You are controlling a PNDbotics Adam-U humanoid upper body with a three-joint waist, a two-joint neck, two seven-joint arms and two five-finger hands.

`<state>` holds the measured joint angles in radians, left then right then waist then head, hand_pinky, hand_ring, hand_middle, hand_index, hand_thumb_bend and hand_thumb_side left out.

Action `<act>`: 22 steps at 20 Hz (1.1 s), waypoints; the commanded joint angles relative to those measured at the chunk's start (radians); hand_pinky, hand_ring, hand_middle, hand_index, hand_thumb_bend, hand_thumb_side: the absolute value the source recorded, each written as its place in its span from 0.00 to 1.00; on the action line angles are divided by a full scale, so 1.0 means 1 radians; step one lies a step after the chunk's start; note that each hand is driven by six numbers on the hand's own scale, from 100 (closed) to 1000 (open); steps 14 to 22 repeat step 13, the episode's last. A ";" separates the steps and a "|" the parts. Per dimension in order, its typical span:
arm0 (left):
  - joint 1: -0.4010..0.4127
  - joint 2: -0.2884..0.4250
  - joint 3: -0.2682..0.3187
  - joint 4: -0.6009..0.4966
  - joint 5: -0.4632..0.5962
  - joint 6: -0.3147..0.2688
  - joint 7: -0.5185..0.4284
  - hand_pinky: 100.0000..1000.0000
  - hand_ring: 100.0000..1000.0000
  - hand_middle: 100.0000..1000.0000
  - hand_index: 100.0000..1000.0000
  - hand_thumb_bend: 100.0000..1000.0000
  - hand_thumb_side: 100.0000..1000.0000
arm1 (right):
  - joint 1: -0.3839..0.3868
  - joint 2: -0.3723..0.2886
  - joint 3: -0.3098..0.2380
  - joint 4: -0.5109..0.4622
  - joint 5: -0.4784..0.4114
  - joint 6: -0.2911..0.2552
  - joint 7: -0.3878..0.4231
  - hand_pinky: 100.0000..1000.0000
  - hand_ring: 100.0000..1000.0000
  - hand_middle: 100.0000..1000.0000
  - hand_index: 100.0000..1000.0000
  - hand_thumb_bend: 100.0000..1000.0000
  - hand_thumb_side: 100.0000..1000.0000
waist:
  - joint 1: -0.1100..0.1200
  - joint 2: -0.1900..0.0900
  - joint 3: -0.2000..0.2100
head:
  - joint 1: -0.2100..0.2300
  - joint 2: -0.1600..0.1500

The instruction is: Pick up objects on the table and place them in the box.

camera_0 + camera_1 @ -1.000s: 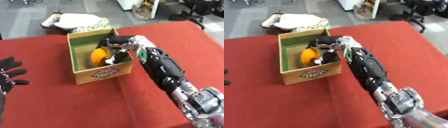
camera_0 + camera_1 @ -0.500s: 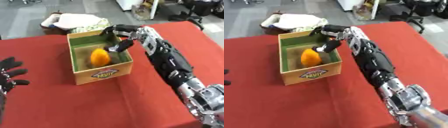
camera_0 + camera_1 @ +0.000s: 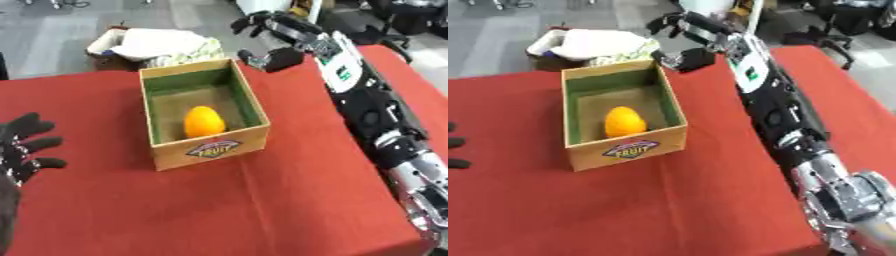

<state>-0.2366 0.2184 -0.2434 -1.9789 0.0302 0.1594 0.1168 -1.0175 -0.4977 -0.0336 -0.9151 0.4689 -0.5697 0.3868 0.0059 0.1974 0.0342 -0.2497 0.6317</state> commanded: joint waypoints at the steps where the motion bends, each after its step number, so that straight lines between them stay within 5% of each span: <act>1: -0.007 0.008 0.012 -0.021 -0.005 -0.003 0.009 0.56 0.72 0.72 0.86 0.02 1.00 | 0.020 -0.080 -0.022 -0.071 -0.168 0.046 -0.058 0.66 0.86 0.68 0.86 0.00 0.44 | -0.001 -0.012 -0.002 | 0.015 -0.009; 13: -0.012 0.007 0.017 -0.021 -0.004 -0.006 0.032 0.56 0.72 0.72 0.86 0.02 1.00 | 0.246 -0.182 -0.047 -0.328 -0.782 0.293 -0.151 0.54 0.80 0.59 0.79 0.00 0.61 | 0.001 0.005 -0.005 | 0.041 -0.008; 22: -0.012 0.007 0.017 -0.021 -0.004 -0.006 0.032 0.56 0.72 0.72 0.86 0.02 1.00 | 0.246 -0.182 -0.047 -0.328 -0.782 0.293 -0.151 0.54 0.80 0.59 0.79 0.00 0.61 | 0.001 0.005 -0.005 | 0.041 -0.008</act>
